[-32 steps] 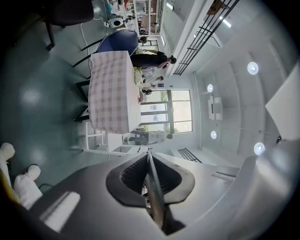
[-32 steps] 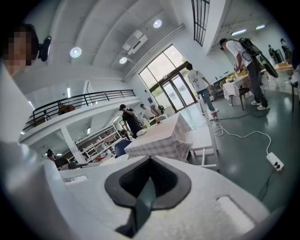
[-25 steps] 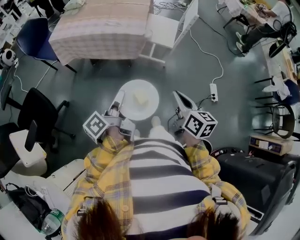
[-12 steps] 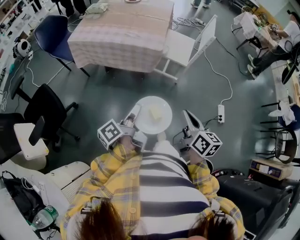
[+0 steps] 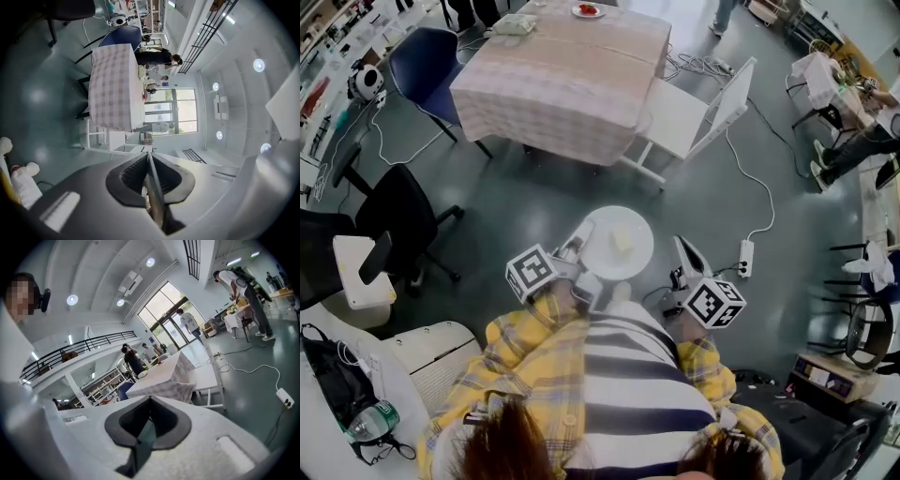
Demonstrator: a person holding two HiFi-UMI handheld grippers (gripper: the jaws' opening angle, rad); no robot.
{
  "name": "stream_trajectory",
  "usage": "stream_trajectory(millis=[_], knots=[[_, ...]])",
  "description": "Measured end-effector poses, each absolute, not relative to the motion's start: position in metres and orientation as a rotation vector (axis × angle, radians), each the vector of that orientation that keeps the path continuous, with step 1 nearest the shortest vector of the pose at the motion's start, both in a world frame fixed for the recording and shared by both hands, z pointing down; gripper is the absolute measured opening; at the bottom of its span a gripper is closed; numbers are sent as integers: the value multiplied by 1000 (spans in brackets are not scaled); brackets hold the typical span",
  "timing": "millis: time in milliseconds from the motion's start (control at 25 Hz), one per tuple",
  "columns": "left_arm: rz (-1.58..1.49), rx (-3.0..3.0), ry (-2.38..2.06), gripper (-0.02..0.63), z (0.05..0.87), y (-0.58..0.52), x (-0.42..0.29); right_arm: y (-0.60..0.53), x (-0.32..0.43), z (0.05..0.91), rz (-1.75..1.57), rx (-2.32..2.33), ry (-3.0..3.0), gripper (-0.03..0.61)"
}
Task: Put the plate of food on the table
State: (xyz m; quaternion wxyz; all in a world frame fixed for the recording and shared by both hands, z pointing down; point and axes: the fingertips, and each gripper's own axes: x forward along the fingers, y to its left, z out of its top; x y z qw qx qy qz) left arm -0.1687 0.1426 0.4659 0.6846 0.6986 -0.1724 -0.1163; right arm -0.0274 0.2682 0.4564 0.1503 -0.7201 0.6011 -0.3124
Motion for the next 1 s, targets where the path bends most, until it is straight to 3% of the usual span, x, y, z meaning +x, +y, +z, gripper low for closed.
stream_trajectory(millis=[560, 1000], knots=[[-368, 1571, -418, 6, 464, 137, -72, 251, 71, 465, -927, -2020, 1819, -2], [-343, 1546, -478, 9, 476, 107, -45, 226, 97, 480, -987, -2062, 1825, -2]])
